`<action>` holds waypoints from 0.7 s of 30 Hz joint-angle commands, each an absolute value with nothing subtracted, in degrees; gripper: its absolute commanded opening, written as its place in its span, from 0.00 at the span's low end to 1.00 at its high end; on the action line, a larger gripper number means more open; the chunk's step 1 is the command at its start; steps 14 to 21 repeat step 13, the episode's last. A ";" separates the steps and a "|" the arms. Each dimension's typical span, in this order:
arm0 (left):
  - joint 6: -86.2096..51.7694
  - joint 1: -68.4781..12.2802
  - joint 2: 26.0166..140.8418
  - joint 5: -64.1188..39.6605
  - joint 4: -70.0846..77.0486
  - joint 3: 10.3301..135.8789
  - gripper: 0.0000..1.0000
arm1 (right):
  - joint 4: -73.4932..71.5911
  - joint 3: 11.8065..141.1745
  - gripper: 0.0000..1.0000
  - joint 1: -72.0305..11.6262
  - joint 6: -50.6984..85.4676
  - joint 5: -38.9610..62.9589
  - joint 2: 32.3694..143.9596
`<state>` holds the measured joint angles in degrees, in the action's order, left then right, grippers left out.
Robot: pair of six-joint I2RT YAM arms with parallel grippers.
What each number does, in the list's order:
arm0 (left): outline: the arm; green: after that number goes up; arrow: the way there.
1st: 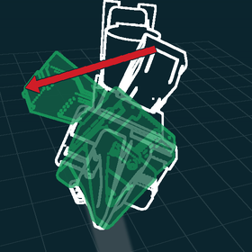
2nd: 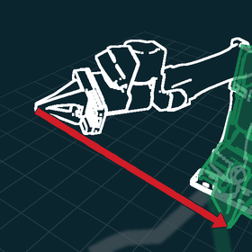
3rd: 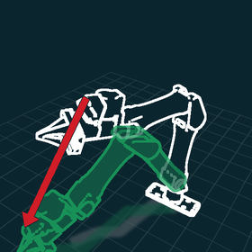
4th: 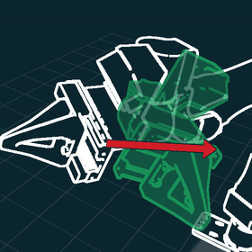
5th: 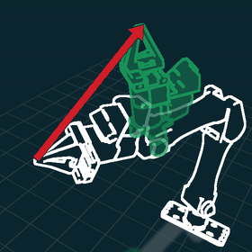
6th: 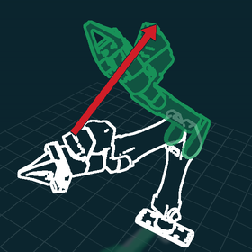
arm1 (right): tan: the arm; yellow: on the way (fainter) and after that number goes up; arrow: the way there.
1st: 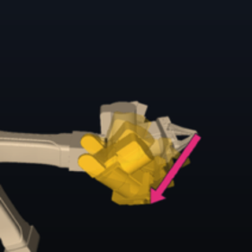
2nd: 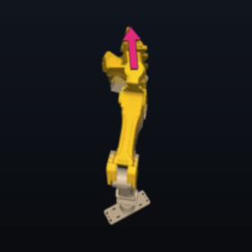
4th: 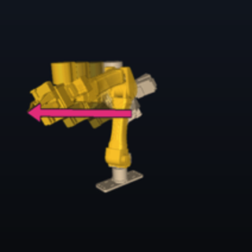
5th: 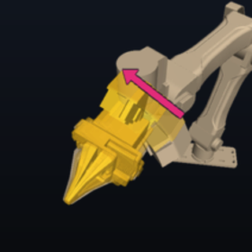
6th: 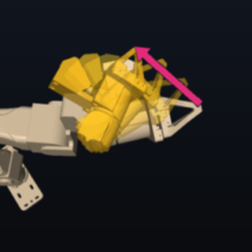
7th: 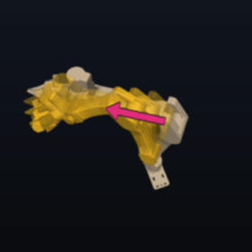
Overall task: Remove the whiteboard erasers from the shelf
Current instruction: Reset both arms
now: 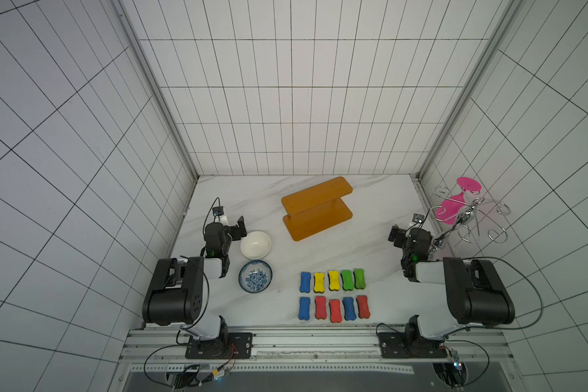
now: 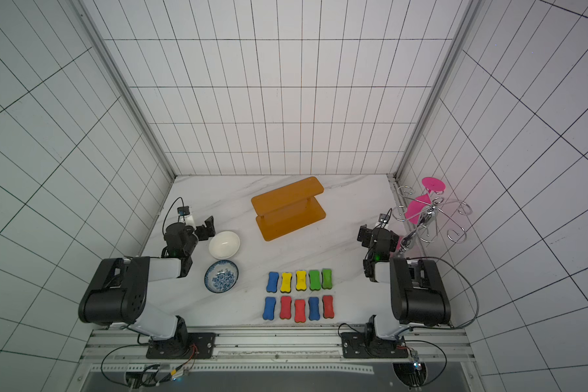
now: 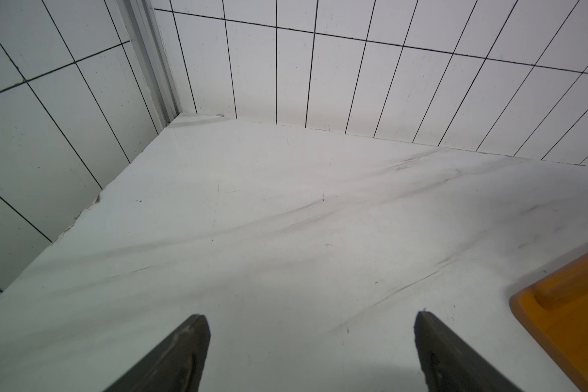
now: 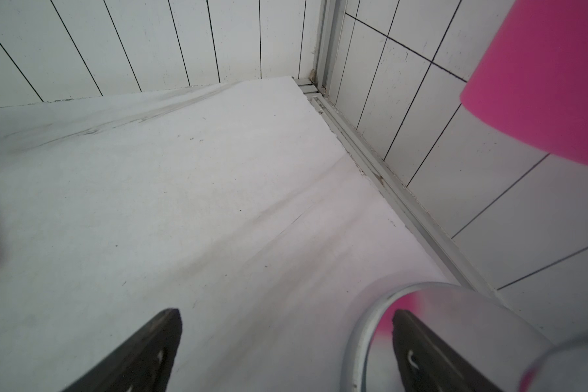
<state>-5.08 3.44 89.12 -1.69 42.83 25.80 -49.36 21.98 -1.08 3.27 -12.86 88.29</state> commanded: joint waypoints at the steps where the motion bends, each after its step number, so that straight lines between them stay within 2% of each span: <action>1: -5.35 3.65 89.91 -1.10 42.64 26.76 0.97 | -48.78 23.64 0.99 -0.75 3.60 -12.73 88.28; 5: -5.32 3.53 89.98 -1.03 42.69 26.81 0.97 | -47.80 24.22 0.99 -0.60 3.81 -12.22 88.44; 8: -5.33 3.54 90.00 -1.04 42.65 26.81 0.97 | -45.62 25.42 0.99 0.26 2.81 -6.63 88.77; 21: -5.26 3.57 89.56 -1.05 42.97 26.37 0.97 | -47.10 24.28 0.99 0.38 2.56 -6.33 88.06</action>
